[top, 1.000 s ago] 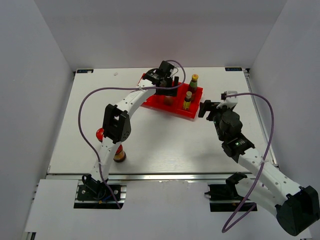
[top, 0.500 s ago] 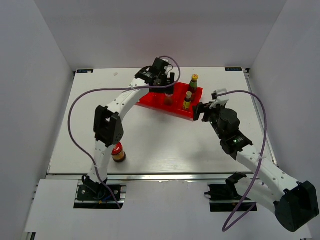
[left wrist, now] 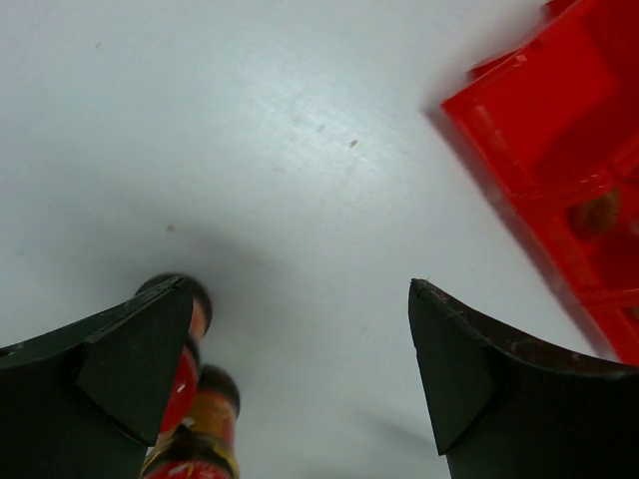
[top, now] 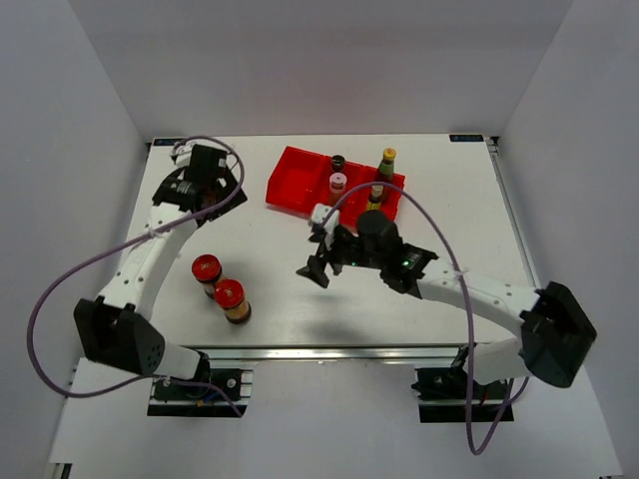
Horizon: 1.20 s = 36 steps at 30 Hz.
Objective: Organize the condiment bottles
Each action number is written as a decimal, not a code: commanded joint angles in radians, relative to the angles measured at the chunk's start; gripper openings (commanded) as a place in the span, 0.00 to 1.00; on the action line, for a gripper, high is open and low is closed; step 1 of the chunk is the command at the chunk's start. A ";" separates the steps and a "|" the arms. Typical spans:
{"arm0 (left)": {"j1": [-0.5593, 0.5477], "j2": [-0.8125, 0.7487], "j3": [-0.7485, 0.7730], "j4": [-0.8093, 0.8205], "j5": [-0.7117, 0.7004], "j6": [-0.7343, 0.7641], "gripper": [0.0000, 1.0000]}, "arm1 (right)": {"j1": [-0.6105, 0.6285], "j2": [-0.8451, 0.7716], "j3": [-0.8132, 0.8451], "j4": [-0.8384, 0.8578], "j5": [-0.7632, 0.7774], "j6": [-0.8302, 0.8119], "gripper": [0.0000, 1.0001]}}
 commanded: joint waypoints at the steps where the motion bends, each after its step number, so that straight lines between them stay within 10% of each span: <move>1: 0.054 -0.111 -0.080 -0.080 -0.053 -0.103 0.98 | 0.083 0.094 0.063 0.087 -0.185 -0.017 0.89; 14: 0.129 -0.269 -0.214 -0.146 -0.108 -0.068 0.98 | 0.291 0.500 0.344 0.134 -0.092 -0.083 0.90; 36: 0.144 -0.258 -0.202 -0.083 -0.039 0.025 0.98 | 0.345 0.741 0.551 0.164 0.028 0.077 0.89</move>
